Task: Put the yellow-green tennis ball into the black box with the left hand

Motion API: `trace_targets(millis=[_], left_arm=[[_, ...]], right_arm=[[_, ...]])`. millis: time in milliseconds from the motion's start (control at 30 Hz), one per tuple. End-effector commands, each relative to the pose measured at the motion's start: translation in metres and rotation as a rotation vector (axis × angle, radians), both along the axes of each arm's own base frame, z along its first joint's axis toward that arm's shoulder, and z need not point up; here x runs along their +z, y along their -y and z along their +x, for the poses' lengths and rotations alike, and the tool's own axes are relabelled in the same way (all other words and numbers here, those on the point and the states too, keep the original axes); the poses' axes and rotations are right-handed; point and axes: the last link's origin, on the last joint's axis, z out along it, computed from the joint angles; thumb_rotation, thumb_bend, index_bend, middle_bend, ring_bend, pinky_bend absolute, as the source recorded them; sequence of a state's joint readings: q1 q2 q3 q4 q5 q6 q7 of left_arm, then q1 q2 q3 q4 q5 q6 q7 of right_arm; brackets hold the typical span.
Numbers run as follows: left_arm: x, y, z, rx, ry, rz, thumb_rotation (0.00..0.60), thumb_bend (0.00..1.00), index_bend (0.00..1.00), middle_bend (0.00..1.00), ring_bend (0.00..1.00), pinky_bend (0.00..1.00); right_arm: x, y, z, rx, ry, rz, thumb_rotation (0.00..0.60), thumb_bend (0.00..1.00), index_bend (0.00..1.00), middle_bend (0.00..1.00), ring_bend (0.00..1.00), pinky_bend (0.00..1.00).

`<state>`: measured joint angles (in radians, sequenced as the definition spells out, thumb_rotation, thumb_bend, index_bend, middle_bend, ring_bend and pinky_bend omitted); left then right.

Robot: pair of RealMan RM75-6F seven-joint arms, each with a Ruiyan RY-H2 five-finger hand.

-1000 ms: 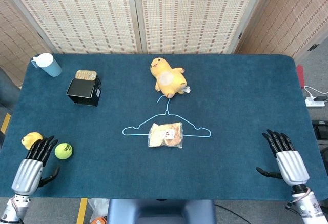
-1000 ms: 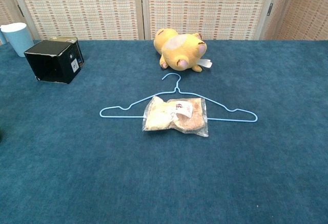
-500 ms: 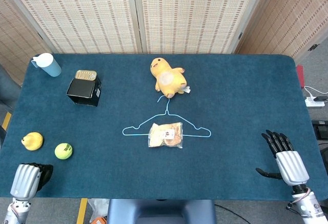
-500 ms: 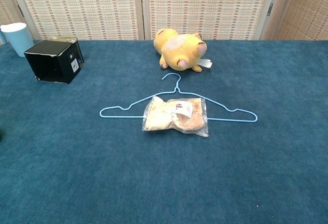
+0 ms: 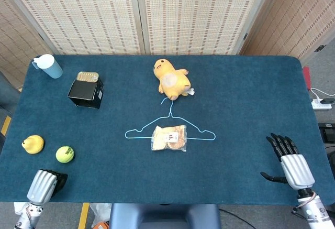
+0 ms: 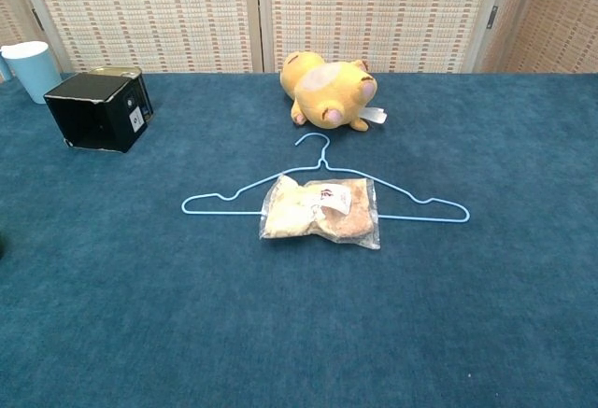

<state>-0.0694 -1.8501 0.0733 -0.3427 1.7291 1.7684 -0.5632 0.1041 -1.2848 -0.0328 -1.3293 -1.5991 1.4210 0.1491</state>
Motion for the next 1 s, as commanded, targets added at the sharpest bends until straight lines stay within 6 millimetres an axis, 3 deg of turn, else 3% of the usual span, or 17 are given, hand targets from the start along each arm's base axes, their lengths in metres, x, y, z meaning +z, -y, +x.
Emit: trace_targets(millis=[33,1000], left_arm=[[-0.01,-0.001,-0.001,0.01,0.026,-0.072,0.6,0.8,1.0,1.0,1.0,1.0],[-0.013,-0.041,-0.018,0.111,-0.013,-0.143,0.6,0.82,1.0,1.0,1.0,1.0]], right_arm=[[-0.001,0.001,0.0,-0.001,-0.001,0.001,0.6,0.0,0.0,0.0,0.0,0.0],[-0.001,0.001,-0.002,0.008,0.003,-0.003,0.6,0.0,0.0,0.0,0.0,0.0]])
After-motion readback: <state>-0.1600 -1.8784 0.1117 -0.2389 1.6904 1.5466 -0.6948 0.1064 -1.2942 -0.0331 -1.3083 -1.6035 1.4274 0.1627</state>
